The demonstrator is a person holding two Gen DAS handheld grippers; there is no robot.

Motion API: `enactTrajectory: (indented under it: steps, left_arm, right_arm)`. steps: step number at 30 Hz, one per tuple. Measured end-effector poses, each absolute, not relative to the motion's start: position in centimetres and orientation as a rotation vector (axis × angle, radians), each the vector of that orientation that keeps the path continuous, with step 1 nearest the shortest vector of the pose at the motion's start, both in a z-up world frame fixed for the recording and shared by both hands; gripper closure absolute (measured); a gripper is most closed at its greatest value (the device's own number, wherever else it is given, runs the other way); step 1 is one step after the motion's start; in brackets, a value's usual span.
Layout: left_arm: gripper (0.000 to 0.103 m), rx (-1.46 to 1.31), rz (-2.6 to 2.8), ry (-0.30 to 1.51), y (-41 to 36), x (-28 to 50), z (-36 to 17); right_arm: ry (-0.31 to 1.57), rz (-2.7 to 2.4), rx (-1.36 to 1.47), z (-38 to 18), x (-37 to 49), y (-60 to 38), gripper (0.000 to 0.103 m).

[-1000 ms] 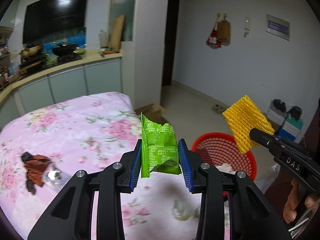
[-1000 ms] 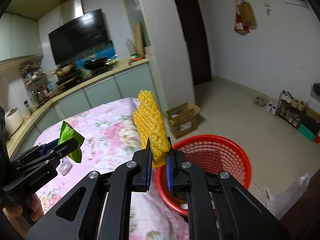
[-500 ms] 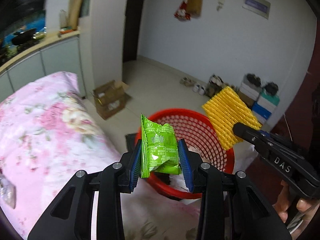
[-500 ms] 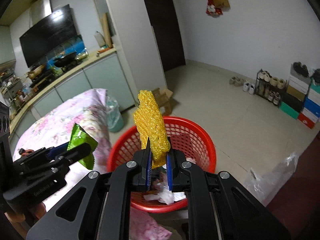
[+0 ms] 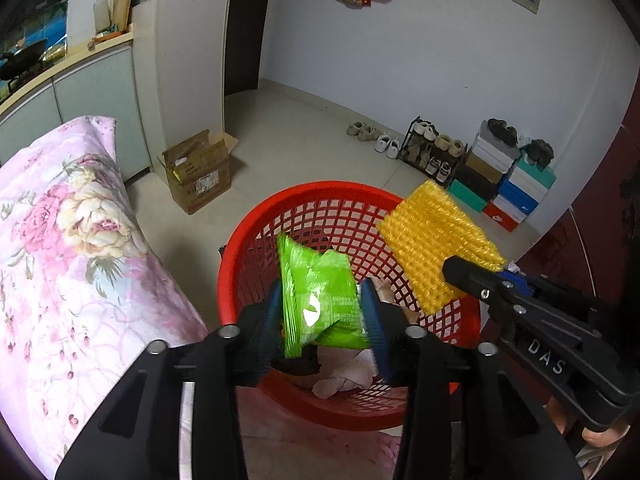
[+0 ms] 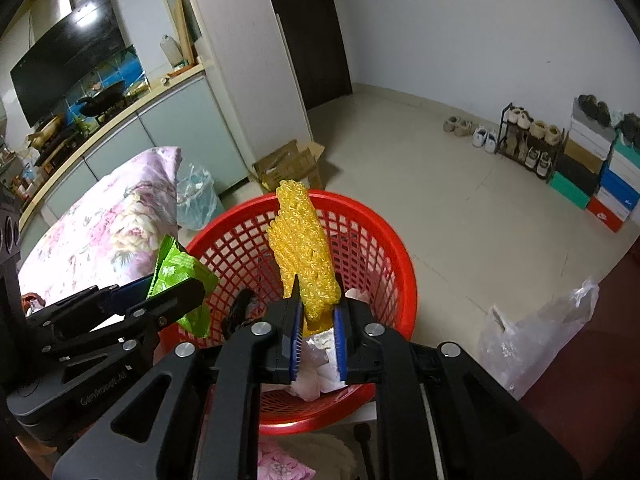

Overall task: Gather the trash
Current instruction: 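Open both tools to drop the packet and mesh into the wastebasket, then move both tools back over the brown cloth and Watsons bag on the bed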

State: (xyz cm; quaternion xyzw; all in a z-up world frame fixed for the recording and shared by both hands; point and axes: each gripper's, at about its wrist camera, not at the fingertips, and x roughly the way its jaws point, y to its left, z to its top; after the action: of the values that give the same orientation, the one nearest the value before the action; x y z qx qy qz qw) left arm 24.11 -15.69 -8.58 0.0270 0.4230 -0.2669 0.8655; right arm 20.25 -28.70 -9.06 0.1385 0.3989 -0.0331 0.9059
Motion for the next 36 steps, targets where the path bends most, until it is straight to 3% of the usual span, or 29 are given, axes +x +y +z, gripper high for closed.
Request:
enactTrajectory:
  steps: [2,5,7,12,23,33,36]
  left_arm:
    - [0.033,0.042,-0.541,0.885,-15.4,24.3,-8.5]
    - [0.028,0.012,-0.525,0.876,-14.6,24.6,-8.0]
    - [0.024,0.006,-0.504,0.860,-13.9,24.6,-7.5]
    - [0.022,-0.014,-0.449,0.821,-11.9,24.0,-6.0]
    - [0.020,-0.021,-0.335,0.741,-6.8,21.2,-3.4]
    - [0.018,0.016,-0.263,0.664,-3.9,17.7,-1.5]
    - [0.018,0.014,-0.233,0.645,-2.4,16.7,-1.0]
  right_arm:
    - [0.834,-0.069,0.289,-9.2,20.3,-28.7,0.072]
    - [0.833,-0.066,0.315,-9.2,20.1,-28.9,0.062]
    - [0.828,-0.066,0.320,-9.0,19.9,-29.0,0.060]
    - [0.802,-0.065,0.320,-8.1,19.2,-29.2,0.059]
    - [0.700,-0.032,0.273,-5.4,17.4,-27.3,0.043]
    - [0.675,0.027,0.231,-3.7,16.5,-23.8,0.042]
    - [0.661,0.043,0.216,-3.2,16.2,-22.5,0.036]
